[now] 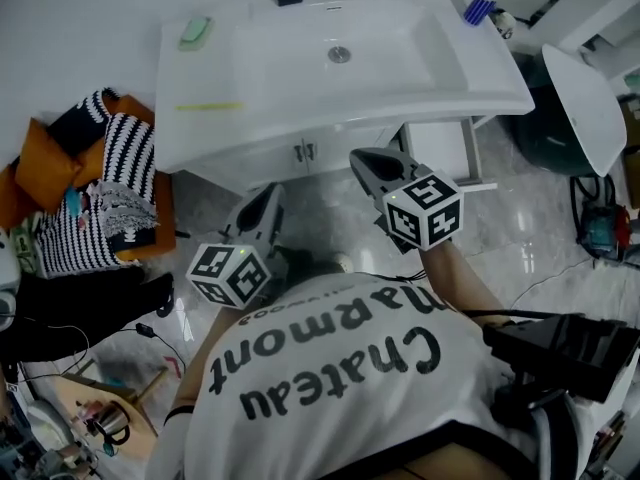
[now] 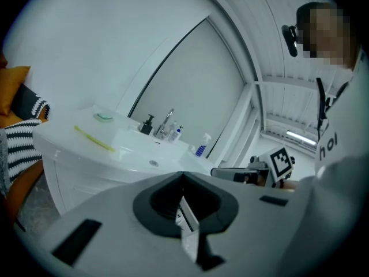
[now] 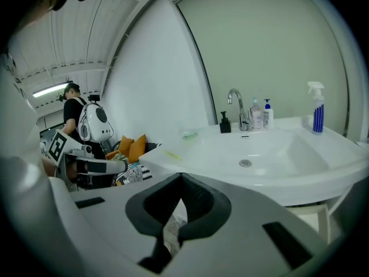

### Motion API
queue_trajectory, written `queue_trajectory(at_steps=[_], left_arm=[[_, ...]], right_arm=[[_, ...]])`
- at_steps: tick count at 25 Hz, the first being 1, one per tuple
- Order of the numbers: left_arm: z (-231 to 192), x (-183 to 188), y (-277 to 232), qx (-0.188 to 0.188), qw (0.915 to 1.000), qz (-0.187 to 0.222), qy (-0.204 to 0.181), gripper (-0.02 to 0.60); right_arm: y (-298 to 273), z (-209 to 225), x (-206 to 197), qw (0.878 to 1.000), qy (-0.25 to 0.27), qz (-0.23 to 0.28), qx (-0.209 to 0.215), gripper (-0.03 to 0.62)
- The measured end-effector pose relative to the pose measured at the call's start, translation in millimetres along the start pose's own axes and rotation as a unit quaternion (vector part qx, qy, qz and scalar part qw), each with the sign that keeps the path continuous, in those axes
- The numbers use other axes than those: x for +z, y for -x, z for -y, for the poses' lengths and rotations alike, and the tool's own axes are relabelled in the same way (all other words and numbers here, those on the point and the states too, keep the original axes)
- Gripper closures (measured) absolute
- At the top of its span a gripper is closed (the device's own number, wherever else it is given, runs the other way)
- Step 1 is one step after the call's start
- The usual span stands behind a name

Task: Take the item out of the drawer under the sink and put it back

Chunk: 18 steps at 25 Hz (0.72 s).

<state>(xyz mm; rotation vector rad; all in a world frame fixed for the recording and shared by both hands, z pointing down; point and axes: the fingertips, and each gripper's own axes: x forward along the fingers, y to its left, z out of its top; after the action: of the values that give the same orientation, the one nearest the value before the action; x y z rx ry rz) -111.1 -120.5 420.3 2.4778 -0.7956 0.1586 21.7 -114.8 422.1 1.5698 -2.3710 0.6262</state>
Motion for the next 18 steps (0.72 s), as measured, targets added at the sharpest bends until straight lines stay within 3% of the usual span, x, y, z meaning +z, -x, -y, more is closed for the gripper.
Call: queue_trajectory(at_steps=[18], left_arm=[[42.3,-23.6,7.6,-0.031,0.9993,0.001,-0.021,0.574]], right_arm=[[45.9,-3.9,-26.1,1.0,0.007,0.011,-0.018,0.583]])
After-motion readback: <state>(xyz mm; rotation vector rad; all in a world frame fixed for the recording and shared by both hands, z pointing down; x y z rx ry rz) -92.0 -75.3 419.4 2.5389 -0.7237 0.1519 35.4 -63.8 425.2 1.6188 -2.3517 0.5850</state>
